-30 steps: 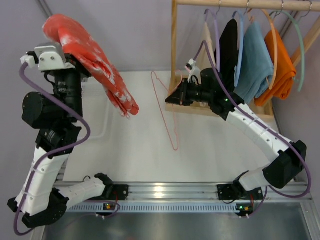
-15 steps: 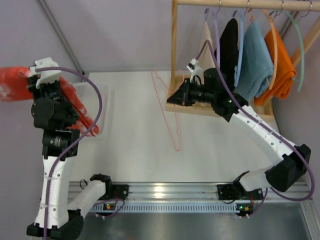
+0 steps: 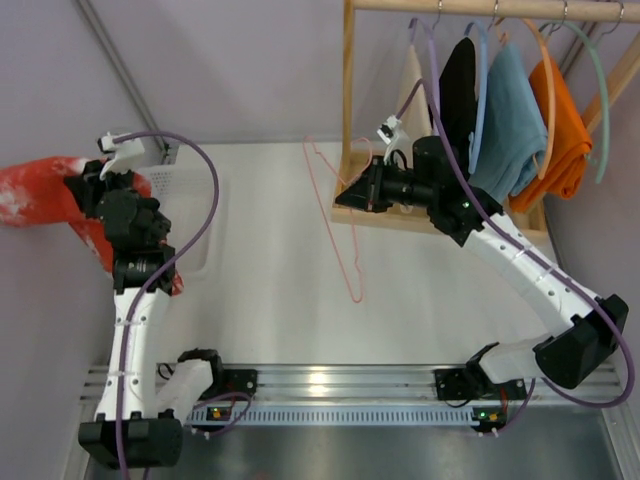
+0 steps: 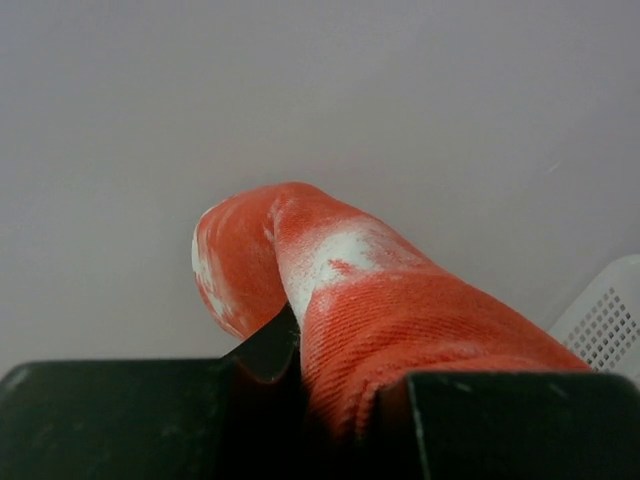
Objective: Remove the trousers from the hanger
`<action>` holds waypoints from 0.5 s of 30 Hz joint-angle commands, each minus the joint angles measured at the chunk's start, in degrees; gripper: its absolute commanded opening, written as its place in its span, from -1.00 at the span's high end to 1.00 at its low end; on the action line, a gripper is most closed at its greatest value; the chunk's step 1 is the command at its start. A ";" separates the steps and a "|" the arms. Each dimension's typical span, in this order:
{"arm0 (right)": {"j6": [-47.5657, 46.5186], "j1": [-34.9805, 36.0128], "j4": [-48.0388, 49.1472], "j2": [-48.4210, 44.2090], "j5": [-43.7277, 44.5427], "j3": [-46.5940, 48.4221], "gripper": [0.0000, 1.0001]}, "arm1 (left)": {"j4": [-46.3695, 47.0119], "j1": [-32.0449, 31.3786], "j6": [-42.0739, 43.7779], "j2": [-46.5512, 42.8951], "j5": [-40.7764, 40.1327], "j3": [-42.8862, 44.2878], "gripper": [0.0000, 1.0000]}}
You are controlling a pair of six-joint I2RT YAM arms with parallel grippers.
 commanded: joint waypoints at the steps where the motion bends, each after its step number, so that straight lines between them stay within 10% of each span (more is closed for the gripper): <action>1: -0.40 -0.35 1.54 -2.59 -0.63 1.18 1.00 | 15.74 1.32 2.43 2.80 6.81 -1.16 1.00; 15: -2.42 -0.35 -0.39 -3.20 -1.16 2.32 1.00 | 23.92 5.37 -6.27 34.26 14.01 -6.95 1.00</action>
